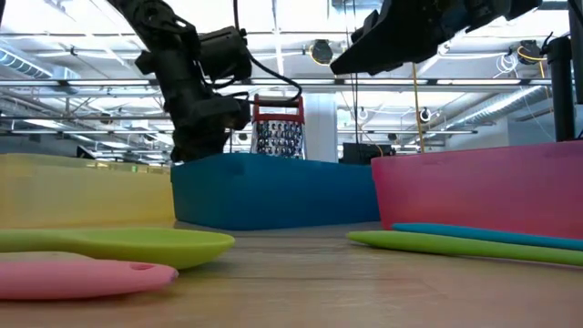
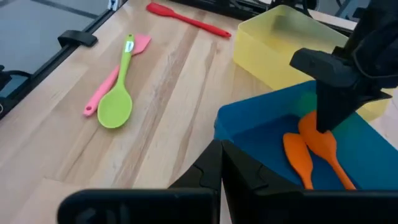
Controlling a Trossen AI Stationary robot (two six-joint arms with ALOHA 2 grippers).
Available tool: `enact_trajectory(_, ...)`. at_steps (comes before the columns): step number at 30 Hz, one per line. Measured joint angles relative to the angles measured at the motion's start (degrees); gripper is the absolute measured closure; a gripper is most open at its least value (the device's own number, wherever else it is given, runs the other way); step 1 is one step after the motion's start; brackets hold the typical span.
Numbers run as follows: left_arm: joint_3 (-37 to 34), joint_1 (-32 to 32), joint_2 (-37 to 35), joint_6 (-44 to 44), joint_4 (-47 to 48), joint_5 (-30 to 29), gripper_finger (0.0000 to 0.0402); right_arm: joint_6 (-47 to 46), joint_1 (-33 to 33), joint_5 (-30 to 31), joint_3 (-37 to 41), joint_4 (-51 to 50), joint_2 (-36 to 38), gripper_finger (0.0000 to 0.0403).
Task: Pick & Place Kitchen Items
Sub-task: Put the orange spatula into the blue bin, then put the green spatula into the blue bin
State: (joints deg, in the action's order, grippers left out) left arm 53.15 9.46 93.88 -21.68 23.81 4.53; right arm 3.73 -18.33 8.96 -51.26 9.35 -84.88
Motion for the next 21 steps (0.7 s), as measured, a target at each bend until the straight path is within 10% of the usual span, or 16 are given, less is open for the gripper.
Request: enact_trajectory(21,0.0,-8.1,-13.8,6.3,-2.7,-2.9,0.0314,-0.1,0.0,-0.2,2.0,4.5,0.0,0.0403)
